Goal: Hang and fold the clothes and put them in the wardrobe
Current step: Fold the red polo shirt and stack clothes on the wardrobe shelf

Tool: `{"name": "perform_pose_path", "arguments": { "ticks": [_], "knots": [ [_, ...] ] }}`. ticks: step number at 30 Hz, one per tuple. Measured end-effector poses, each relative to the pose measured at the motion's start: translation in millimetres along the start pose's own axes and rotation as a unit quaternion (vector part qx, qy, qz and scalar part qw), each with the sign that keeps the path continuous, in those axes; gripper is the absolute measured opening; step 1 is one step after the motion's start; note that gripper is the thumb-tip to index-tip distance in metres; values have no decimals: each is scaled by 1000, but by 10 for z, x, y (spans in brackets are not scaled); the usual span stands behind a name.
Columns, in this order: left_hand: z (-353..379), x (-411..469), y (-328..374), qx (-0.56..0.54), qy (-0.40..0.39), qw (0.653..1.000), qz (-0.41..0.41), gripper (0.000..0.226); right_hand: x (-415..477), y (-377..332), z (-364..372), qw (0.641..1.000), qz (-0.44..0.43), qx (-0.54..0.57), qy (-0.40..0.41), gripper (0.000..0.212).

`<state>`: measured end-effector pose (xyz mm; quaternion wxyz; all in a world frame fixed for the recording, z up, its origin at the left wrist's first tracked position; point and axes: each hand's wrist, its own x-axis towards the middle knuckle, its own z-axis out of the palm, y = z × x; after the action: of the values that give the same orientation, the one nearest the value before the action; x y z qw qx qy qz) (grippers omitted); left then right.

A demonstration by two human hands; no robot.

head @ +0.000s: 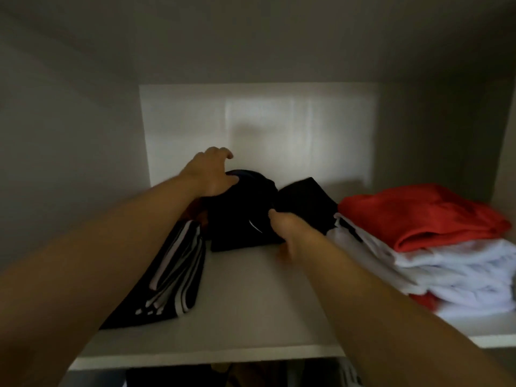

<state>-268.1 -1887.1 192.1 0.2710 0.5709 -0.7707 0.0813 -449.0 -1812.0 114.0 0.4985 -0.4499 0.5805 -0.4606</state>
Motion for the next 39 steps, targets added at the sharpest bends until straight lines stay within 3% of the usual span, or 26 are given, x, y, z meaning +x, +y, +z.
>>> {"name": "perform_pose_path", "arguments": {
  "ticks": [2,4,6,9,14,17,20,24,27,34,39],
  "knots": [
    [86,229,-74,-11,-44,999,18,75,223,65,187,983,37,182,6,58],
    [181,458,-138,-60,-79,995,-1,81,425,102,400,942,64,327,-28,70],
    [284,631,-212,-103,-131,986,-19,83,587,130,628,895,66,434,-80,83],
    [479,761,-277,-173,-252,952,-8,75,792,186,832,845,49,529,-66,90],
    [707,891,-318,-189,-242,951,-40,76,1046,150,873,836,25,538,-104,95],
    [715,933,-433,-276,-277,913,-120,82,1112,157,891,835,10,537,-119,90],
    [731,904,-470,-320,-296,889,-143,70,1114,178,911,809,-17,555,-193,83],
    [482,891,-348,-295,-269,911,-106,44,1052,-50,920,810,-43,553,-190,78],
    [-22,918,-293,-329,-277,898,-88,51,922,-382,955,816,-92,539,-188,76],
    [-1147,975,-372,-245,-117,960,-69,47,645,-1120,1278,796,-194,530,-218,64],
    [-1414,883,-821,-229,-48,969,-83,38,596,-1303,1896,789,-191,527,-250,54]
  ]
}}
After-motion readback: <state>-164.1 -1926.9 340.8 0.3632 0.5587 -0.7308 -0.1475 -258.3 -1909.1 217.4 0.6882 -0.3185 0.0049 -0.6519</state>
